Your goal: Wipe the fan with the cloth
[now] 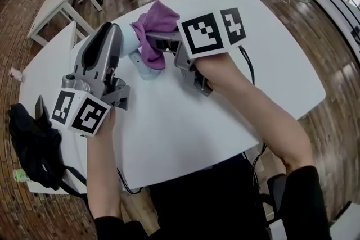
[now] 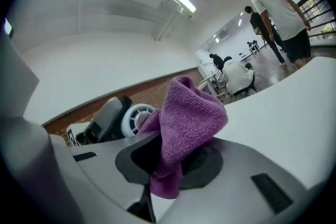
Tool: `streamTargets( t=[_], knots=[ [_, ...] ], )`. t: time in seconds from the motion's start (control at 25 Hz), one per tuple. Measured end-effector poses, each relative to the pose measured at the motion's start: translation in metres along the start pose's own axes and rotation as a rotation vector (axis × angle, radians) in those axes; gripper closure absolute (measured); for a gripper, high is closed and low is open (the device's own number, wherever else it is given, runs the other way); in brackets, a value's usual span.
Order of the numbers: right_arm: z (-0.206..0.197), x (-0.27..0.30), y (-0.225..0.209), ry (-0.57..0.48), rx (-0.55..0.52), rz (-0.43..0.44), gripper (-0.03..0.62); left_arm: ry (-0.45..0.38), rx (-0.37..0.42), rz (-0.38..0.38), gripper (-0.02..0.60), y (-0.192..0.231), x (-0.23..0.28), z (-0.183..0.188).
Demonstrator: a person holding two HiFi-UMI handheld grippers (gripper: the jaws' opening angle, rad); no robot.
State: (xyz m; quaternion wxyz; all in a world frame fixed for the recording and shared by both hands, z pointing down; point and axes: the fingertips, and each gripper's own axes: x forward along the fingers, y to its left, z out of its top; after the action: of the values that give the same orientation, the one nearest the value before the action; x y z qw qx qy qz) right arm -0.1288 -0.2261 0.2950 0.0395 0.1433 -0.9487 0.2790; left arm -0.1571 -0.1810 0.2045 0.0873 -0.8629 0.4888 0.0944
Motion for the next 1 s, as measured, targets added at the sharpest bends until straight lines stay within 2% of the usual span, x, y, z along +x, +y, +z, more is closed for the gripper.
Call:
streamTargets(
  t=[0.12,0.28,0.36,0.4,0.48,0.56,0.64,0.72,0.76,0.84,1.0],
  knots=[
    [-0.038,0.009,-0.006,0.188,-0.032,-0.020,0.525,0.012,0.001,0.005,0.518,-0.001,0.002,-0.002],
    [-0.075,0.015,-0.016,0.381,-0.106,-0.060,0.525,-0.009,-0.023,-0.005,0.518,0.004,0.000,-0.001],
    [-0.085,0.011,-0.022,0.454,-0.149,-0.081,0.525,-0.015,-0.039,-0.010,0.518,0.006,-0.003,-0.003],
    [-0.083,0.008,-0.026,0.459,-0.167,-0.100,0.525,-0.015,-0.045,-0.012,0.518,0.006,-0.004,-0.004],
    [-0.058,-0.001,-0.031,0.364,-0.170,-0.141,0.525,-0.016,-0.055,-0.014,0.518,0.006,-0.006,-0.005],
    [-0.010,-0.016,-0.020,0.150,-0.140,-0.133,0.525,-0.024,-0.067,-0.016,0.518,0.005,-0.007,-0.005],
    [0.044,-0.034,0.013,-0.103,-0.125,-0.049,0.525,-0.032,-0.081,-0.020,0.518,0.006,-0.008,-0.005],
    [0.083,-0.047,0.051,-0.291,-0.135,0.071,0.525,-0.040,-0.095,-0.029,0.518,0.009,-0.010,-0.004],
    [0.091,-0.048,0.066,-0.332,-0.134,0.122,0.525,-0.046,-0.102,-0.033,0.518,0.010,-0.011,-0.004],
    [0.087,-0.036,0.076,-0.314,-0.112,0.167,0.525,-0.057,-0.117,-0.037,0.518,0.010,-0.013,-0.004],
    [0.050,-0.008,0.053,-0.192,-0.038,0.119,0.525,-0.061,-0.121,-0.038,0.518,0.007,-0.014,-0.004]
  ],
)
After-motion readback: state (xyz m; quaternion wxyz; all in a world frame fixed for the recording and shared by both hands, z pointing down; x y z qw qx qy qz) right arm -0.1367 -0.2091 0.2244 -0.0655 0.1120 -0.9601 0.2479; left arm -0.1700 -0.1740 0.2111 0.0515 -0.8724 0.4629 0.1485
